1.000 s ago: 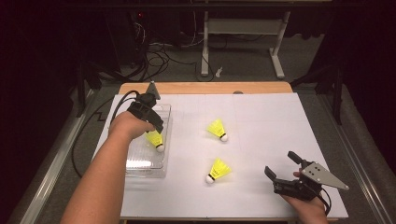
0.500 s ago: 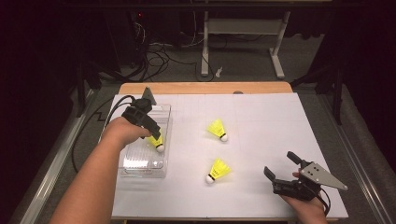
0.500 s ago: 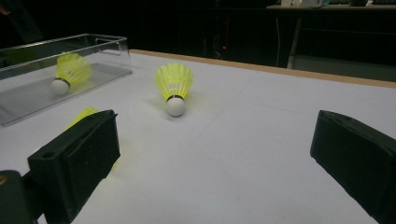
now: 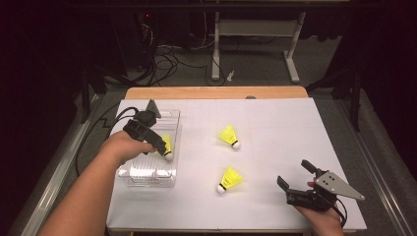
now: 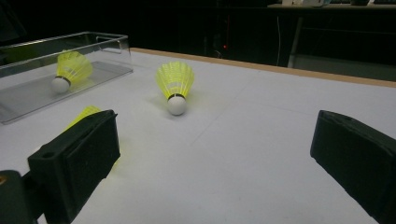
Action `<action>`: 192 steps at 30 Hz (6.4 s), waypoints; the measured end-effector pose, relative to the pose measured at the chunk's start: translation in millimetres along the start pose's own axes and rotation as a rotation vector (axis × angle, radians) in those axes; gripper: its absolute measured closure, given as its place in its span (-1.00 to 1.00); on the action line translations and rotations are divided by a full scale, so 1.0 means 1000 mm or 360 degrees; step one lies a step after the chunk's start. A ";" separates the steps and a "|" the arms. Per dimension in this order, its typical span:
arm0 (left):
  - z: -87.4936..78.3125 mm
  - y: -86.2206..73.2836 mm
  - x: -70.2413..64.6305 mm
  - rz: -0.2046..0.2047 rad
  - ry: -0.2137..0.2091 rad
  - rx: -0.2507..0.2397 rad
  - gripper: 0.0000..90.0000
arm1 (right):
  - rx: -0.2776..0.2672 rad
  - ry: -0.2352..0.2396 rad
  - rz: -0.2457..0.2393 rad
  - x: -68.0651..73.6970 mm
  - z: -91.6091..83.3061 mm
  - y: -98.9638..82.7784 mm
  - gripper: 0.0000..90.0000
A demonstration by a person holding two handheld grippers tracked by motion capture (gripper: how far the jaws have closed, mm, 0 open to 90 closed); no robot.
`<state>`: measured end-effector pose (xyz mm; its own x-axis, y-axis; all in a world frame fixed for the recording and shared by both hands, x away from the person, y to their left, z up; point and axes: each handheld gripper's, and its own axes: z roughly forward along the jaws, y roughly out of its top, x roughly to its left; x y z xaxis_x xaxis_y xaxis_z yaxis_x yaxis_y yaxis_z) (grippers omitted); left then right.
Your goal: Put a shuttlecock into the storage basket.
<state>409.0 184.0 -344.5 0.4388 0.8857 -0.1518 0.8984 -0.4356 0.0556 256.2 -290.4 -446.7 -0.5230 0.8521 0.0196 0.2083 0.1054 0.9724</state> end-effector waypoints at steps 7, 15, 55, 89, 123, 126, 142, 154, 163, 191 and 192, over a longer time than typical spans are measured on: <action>0.004 -0.006 -0.004 0.0031 0.0017 0.0027 -0.93 | 0.0000 -0.0001 -0.0004 0.000 0.000 0.000 -0.96; 0.003 -0.020 -0.006 0.0022 0.0034 0.0024 -0.99 | 0.0004 0.0004 -0.0011 0.000 0.001 0.000 -0.96; 0.010 -0.038 -0.052 0.0212 0.0010 0.0008 -0.99 | 0.0019 0.0000 -0.0004 -0.001 0.001 -0.002 -0.96; 0.040 -0.017 -0.137 0.0478 -0.0091 -0.0025 -0.99 | 0.0014 0.0000 -0.0009 -0.001 0.001 -0.001 -0.96; 0.082 -0.006 -0.169 0.0604 -0.0172 0.0039 -0.83 | 0.0013 0.0005 -0.0012 -0.001 0.000 -0.001 -0.96; 0.084 -0.005 -0.171 0.0612 -0.0174 0.0030 -0.76 | 0.0014 0.0005 -0.0013 -0.001 0.000 -0.001 -0.96; 0.105 0.006 -0.174 0.0634 -0.0224 0.0048 -0.20 | 0.0012 0.0005 -0.0013 -0.001 0.000 -0.001 -0.96; 0.111 0.011 -0.177 0.0644 -0.0244 0.0064 0.02 | 0.0013 0.0010 -0.0016 -0.001 -0.001 -0.001 -0.96; 0.116 0.015 -0.179 0.0645 -0.0266 0.0070 0.19 | 0.0015 0.0012 -0.0018 -0.001 0.000 -0.001 -0.96; 0.111 0.014 -0.179 0.0662 -0.0226 0.0042 0.43 | 0.0016 0.0010 -0.0015 -0.002 0.000 -0.002 -0.96; 0.110 0.014 -0.180 0.0663 -0.0224 0.0041 0.43 | 0.0016 0.0011 -0.0016 -0.001 0.000 -0.002 -0.96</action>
<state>341.0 1.0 -425.3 0.7555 0.6037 -0.2544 0.6437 -0.7564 0.1164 256.6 -291.7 -448.3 -0.5308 0.8474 0.0118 0.2113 0.1189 0.9702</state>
